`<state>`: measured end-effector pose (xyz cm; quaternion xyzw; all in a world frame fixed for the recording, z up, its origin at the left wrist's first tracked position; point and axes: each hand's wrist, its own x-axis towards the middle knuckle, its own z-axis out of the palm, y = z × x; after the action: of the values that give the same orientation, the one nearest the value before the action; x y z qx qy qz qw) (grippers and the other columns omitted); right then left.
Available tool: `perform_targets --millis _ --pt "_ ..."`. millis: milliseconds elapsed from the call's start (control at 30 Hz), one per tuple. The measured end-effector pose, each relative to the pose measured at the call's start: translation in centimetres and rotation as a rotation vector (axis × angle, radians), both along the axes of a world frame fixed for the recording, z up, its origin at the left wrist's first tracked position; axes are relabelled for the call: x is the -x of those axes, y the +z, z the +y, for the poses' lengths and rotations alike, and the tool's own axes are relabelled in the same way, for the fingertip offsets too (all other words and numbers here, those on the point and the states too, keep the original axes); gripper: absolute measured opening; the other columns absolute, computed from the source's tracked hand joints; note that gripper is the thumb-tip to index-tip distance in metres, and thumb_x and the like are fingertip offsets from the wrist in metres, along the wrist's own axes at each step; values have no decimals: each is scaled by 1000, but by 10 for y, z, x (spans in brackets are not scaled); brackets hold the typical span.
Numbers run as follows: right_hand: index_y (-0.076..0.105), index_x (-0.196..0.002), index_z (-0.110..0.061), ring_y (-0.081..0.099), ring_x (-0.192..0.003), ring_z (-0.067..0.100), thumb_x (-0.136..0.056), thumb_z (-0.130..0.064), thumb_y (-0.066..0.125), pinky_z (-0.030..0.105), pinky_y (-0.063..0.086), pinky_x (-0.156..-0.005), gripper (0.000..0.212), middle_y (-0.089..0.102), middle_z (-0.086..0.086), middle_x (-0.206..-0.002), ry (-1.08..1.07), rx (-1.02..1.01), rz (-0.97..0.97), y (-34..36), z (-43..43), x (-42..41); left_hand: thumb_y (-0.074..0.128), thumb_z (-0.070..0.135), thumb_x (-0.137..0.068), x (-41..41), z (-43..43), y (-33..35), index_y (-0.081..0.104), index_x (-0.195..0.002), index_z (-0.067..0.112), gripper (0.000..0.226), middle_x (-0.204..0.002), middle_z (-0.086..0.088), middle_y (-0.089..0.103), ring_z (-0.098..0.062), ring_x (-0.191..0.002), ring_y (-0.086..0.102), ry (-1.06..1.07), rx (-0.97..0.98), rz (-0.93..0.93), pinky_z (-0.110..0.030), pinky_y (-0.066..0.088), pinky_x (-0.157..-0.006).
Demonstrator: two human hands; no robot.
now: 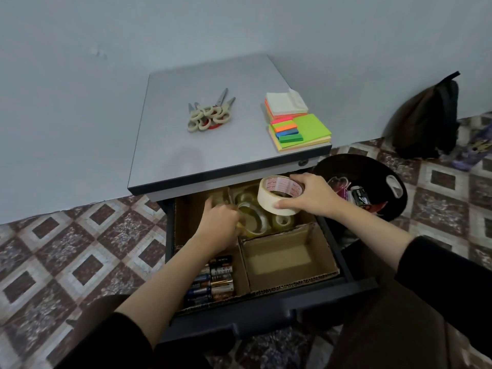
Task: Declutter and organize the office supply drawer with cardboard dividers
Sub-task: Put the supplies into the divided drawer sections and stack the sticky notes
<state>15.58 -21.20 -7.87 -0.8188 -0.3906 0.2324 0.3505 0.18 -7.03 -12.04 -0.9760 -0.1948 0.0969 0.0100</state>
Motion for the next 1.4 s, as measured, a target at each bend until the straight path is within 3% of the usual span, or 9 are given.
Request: perform_targets --millis 200,433,600,800,900,1000,1067,1267,1400 --pt "53 -128 -1 52 -114 24 -67 -34 81 30 42 -93 74 56 13 -127 -1 58 14 -15 5 -14 52 39 -91 -22 2 -1 65 -108 27 24 -113 4 62 -17 -126 42 -119 -140 178 -56 -9 -110" --pt "52 -130 -2 51 -116 22 -69 -33 81 26 40 -91 74 55 11 -128 8 68 24 -22 9 -25 45 38 -93 -30 2 -27 67 -102 25 26 -102 4 65 -19 -118 49 -115 -144 166 -55 -26 -100" --pt "54 -128 -4 52 -111 19 -69 -30 81 21 38 -85 70 57 10 -126 34 60 2 -27 11 -27 47 36 -93 -35 2 -30 65 -101 23 24 -97 3 66 -22 -118 50 -106 -161 196 -61 -17 -107" --pt "39 -139 -9 43 -123 25 -63 -43 81 34 38 -99 93 45 10 -136 131 190 -170 -43 20 -30 46 36 -94 -35 7 -25 65 -101 21 26 -104 1 64 -20 -121 47 -125 -103 155 -55 -14 -109" --pt "32 -142 -8 40 -126 26 -63 -38 82 36 38 -103 99 39 10 -140 174 225 -195 -48 25 -28 49 30 -94 -21 13 -18 68 -107 23 24 -119 3 62 -16 -128 41 -149 36 -68 -41 -5 -115" --pt "32 -141 -7 42 -122 25 -61 -33 84 35 40 -102 98 37 9 -134 222 227 -165 -53 30 -24 66 17 -84 -3 25 -23 71 -102 13 19 -116 -8 65 -28 -116 55 -107 97 -444 -46 28 -107" --pt "32 -141 -6 41 -122 25 -60 -35 84 33 39 -102 101 33 9 -135 274 262 -170 -58 35 -19 66 16 -83 9 32 -32 68 -107 8 25 -117 -13 64 -32 -111 58 10 118 -557 -48 41 -98" --pt "31 -142 -6 31 -133 27 -58 -40 84 33 35 -107 105 26 12 -146 343 305 -152 -72 49 -7 32 51 -88 37 34 -52 51 -132 12 62 -134 -9 52 -26 -125 47 138 230 -388 -46 38 -106" --pt "35 -138 -9 30 -133 25 -58 -42 85 31 34 -104 101 29 10 -145 339 298 -133 -75 54 -5 27 56 -88 40 36 -55 40 -139 17 66 -142 -5 43 -20 -133 35 177 292 -316 -39 30 -111"
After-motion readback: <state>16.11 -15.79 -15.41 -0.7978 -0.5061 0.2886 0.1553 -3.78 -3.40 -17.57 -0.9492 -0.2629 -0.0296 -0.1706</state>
